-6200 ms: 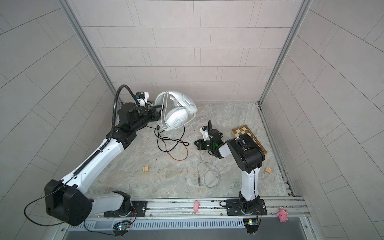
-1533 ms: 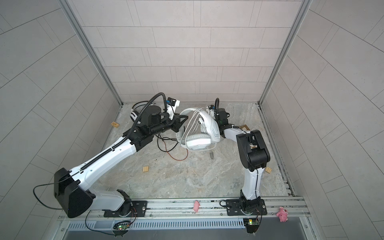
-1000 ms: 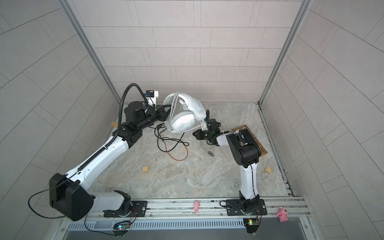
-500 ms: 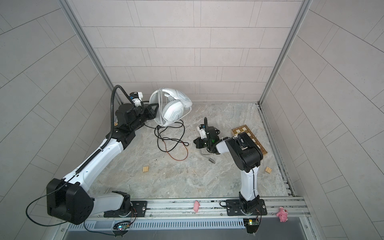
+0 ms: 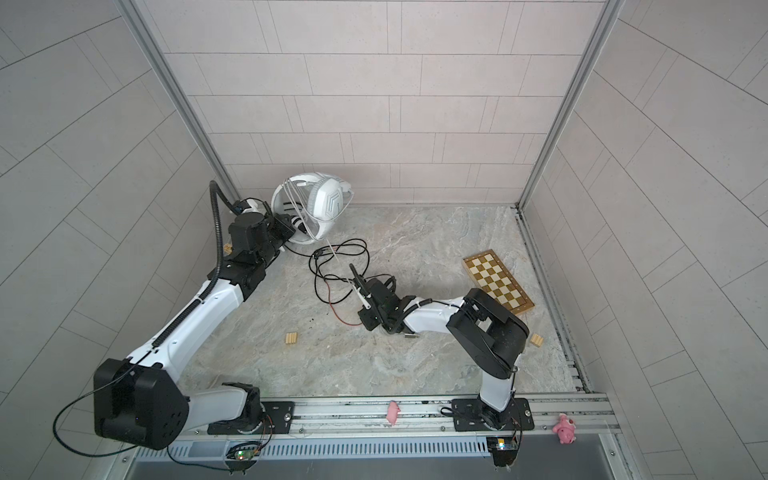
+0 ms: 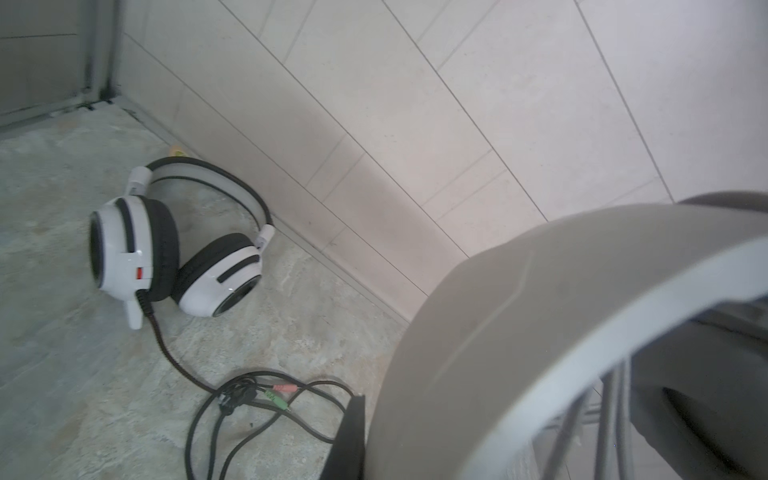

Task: Wrap the headphones
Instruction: 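Raise headset with left gripper while right gripper pulls cable toward robot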

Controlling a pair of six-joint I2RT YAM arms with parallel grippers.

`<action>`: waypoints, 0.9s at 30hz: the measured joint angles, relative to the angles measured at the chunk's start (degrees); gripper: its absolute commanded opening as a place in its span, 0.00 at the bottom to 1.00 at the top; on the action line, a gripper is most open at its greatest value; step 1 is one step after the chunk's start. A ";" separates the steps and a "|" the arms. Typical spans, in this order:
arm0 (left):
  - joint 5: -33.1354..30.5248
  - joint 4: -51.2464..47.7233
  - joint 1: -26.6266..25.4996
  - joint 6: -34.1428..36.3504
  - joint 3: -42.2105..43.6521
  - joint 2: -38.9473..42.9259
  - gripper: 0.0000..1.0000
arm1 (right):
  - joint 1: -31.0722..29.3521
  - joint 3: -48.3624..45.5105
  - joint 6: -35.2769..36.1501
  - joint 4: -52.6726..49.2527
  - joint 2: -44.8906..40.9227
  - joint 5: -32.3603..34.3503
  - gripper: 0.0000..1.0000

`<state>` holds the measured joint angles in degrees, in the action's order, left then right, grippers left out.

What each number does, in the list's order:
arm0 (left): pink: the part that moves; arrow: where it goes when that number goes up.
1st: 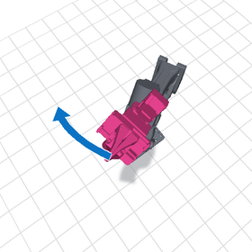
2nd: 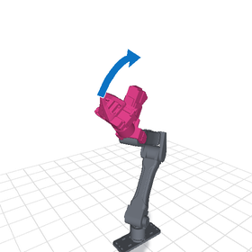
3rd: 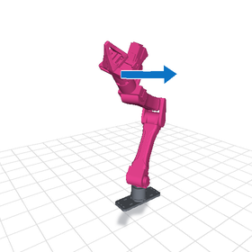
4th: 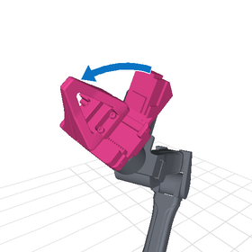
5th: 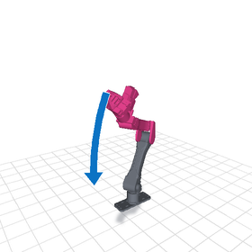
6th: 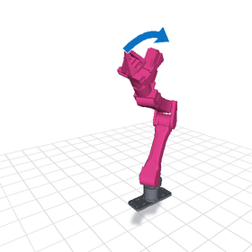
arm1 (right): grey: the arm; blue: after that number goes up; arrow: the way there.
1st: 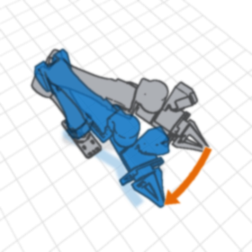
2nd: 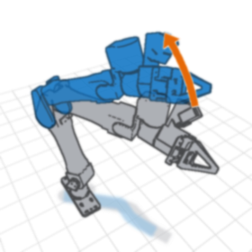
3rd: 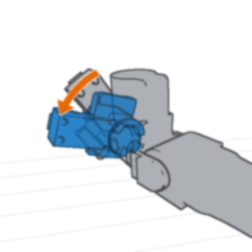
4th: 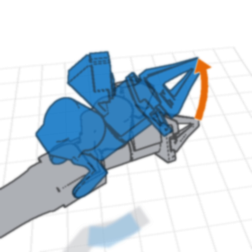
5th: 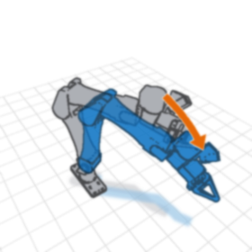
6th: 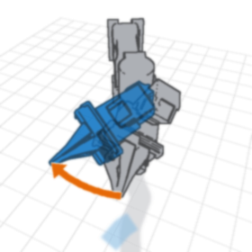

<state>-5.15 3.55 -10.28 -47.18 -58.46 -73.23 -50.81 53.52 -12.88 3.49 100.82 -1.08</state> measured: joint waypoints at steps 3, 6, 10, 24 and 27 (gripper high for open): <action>-4.50 -2.91 0.02 -0.92 0.00 0.28 0.00 | -4.72 1.36 2.03 -4.11 -2.25 6.43 0.02; -7.41 -4.63 0.04 -1.01 0.00 0.44 0.00 | -7.82 2.29 3.43 -7.34 -4.63 11.32 0.02; -9.35 -5.22 0.04 -0.79 0.00 0.46 0.00 | -9.94 2.51 4.72 -10.38 -7.54 16.59 0.01; -10.19 -3.02 0.79 0.63 0.42 -0.35 0.00 | -13.73 -0.63 9.31 -15.28 -22.99 25.16 0.01; -9.88 -3.30 0.79 0.50 0.42 -1.18 0.00 | -14.64 -0.63 9.88 -14.86 -24.17 24.30 0.01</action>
<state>-15.03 0.25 -9.50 -46.68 -58.04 -74.41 -65.45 52.88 -3.01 -11.38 76.64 23.22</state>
